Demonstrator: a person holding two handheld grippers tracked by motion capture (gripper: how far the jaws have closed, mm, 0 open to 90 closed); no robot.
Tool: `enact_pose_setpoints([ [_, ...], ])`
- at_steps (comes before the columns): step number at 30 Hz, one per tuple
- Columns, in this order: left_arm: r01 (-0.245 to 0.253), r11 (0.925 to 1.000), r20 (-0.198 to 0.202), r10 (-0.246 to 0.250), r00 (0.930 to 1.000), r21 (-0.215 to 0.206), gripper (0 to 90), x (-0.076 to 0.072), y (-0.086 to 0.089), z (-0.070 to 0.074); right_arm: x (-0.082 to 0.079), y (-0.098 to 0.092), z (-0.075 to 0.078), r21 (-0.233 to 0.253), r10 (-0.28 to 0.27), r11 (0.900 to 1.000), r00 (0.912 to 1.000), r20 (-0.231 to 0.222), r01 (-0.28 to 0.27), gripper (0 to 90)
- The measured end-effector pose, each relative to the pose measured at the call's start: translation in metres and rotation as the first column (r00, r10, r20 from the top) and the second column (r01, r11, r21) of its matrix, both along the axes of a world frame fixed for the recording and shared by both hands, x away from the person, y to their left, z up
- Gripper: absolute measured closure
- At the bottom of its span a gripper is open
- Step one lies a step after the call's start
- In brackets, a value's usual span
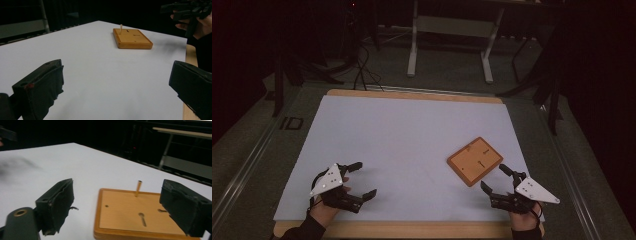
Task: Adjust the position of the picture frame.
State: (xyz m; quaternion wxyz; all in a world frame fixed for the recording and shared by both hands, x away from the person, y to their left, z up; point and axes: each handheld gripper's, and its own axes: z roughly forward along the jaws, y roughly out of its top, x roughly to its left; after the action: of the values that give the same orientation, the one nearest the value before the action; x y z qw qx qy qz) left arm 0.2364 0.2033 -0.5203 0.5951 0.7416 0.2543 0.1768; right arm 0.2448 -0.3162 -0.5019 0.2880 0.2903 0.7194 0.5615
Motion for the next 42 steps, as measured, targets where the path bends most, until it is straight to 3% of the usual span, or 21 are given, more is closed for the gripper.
enact_pose_setpoints([
  [9,0.016,0.9998,0.000,-0.016,0.9999,-0.007,0.0,-0.002,-0.001,0.001,-0.002,0.005,0.002,-0.041,0.019,0.999,0.9998,0.010,-0.018,11.7],
  [11,0.018,0.9998,-0.001,-0.018,0.9998,-0.011,0.0,-0.002,-0.001,0.001,-0.004,0.006,0.005,-0.062,0.023,0.998,0.9987,0.046,-0.020,11.5],
  [14,0.021,0.9997,-0.002,-0.021,0.9998,-0.008,0.0,-0.002,-0.002,0.000,-0.005,0.008,0.012,-0.080,0.024,0.997,0.9979,0.060,-0.019,11.5],
  [16,0.021,0.9997,-0.002,-0.021,0.9998,-0.008,0.0,-0.002,-0.002,0.000,-0.004,0.009,0.014,-0.105,0.014,0.994,0.9984,0.054,-0.008,11.5],
  [17,0.022,0.9998,0.000,-0.022,0.9998,-0.004,0.0,-0.002,-0.002,0.001,-0.001,0.011,0.016,-0.136,0.013,0.991,0.9996,0.025,-0.009,11.5],
  [20,0.021,0.9998,-0.001,-0.021,0.9998,-0.006,0.0,-0.002,-0.001,0.001,0.003,0.010,0.020,-0.072,0.039,0.997,0.9992,-0.012,-0.040,11.5],
  [28,0.014,0.9998,-0.004,-0.014,0.9999,-0.016,0.0,-0.002,-0.001,0.001,0.019,0.017,0.041,-0.090,0.059,0.994,0.9983,0.001,-0.059,10.7],
  [31,0.016,0.9997,-0.006,-0.016,0.9998,-0.016,0.0,-0.002,-0.001,0.001,0.032,0.018,0.045,-0.068,0.072,0.995,0.9973,-0.016,-0.073,10.7],
  [34,0.019,0.9997,-0.013,-0.019,0.9997,-0.017,0.0,-0.001,-0.001,0.000,0.044,0.020,0.045,-0.048,0.075,0.996,0.9966,-0.034,-0.077,10.7],
  [39,0.020,0.9997,-0.016,-0.020,0.9997,-0.015,0.0,-0.001,-0.001,0.000,0.062,0.024,0.042,-0.073,0.051,0.996,0.9974,-0.050,-0.055,10.7],
  [42,0.019,0.9997,-0.019,-0.020,0.9996,-0.015,0.0,-0.001,-0.001,0.000,0.074,0.024,0.038,-0.060,0.051,0.997,0.9957,-0.077,-0.056,10.8],
])
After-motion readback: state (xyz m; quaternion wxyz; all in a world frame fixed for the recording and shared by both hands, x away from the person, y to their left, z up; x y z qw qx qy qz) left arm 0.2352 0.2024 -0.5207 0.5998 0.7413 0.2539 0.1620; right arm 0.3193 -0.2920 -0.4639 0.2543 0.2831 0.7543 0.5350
